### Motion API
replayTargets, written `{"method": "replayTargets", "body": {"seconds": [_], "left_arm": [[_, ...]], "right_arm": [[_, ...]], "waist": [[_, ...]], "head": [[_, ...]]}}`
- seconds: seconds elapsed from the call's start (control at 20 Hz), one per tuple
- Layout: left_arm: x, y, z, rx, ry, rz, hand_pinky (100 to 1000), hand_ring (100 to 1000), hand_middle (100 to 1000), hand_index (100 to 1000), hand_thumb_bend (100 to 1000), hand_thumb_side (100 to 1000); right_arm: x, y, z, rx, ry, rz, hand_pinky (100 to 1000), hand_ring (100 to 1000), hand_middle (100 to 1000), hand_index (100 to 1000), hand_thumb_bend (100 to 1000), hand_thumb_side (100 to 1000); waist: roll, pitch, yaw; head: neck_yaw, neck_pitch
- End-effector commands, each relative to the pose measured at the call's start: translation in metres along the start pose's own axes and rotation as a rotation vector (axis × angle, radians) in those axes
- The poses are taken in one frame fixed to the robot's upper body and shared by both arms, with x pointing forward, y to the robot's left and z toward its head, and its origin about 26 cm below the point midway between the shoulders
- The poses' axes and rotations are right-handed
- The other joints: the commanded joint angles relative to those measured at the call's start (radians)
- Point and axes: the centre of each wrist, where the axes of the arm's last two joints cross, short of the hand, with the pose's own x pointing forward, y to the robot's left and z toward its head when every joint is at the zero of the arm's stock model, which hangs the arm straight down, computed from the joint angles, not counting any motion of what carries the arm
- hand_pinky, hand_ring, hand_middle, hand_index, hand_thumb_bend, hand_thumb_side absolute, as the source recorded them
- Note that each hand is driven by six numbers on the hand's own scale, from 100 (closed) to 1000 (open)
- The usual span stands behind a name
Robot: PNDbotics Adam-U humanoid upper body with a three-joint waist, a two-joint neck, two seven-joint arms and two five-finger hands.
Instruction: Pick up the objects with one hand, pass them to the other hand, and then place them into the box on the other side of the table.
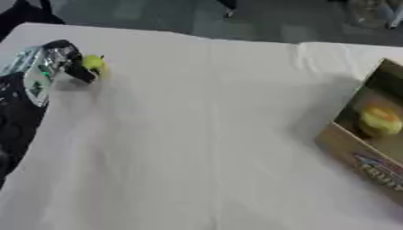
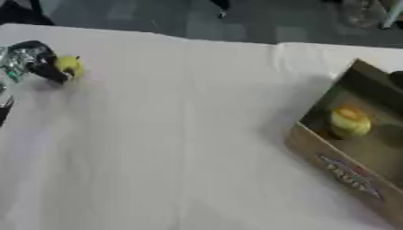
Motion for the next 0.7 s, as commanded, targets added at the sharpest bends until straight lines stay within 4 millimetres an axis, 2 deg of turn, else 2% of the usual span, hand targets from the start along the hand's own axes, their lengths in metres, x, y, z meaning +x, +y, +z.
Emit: {"method": "replayTargets", "body": {"seconds": [0.05, 0.4, 0.7], "left_arm": [[-0.003, 0.029, 0.010, 0.082, -0.027, -0.009, 793, 764, 699, 523, 157, 293], [0.003, 0.044, 0.028, 0.150, -0.120, -0.019, 783, 747, 681, 522, 140, 280], [0.008, 0.055, 0.056, 0.199, -0.252, -0.025, 767, 729, 668, 523, 122, 275]], "right_arm": [[0.005, -0.012, 0.000, -0.022, -0.012, 0.025, 883, 822, 792, 864, 466, 297], [0.004, -0.012, 0.001, -0.022, -0.005, 0.025, 883, 821, 791, 863, 469, 291], [0.003, -0.011, 0.001, -0.022, 0.000, 0.023, 883, 821, 791, 864, 470, 287]], "waist": [[0.012, -0.033, 0.003], [0.012, -0.055, 0.011], [0.012, -0.074, 0.020]], "head": [[-0.008, 0.003], [-0.024, 0.012], [-0.049, 0.024]]}}
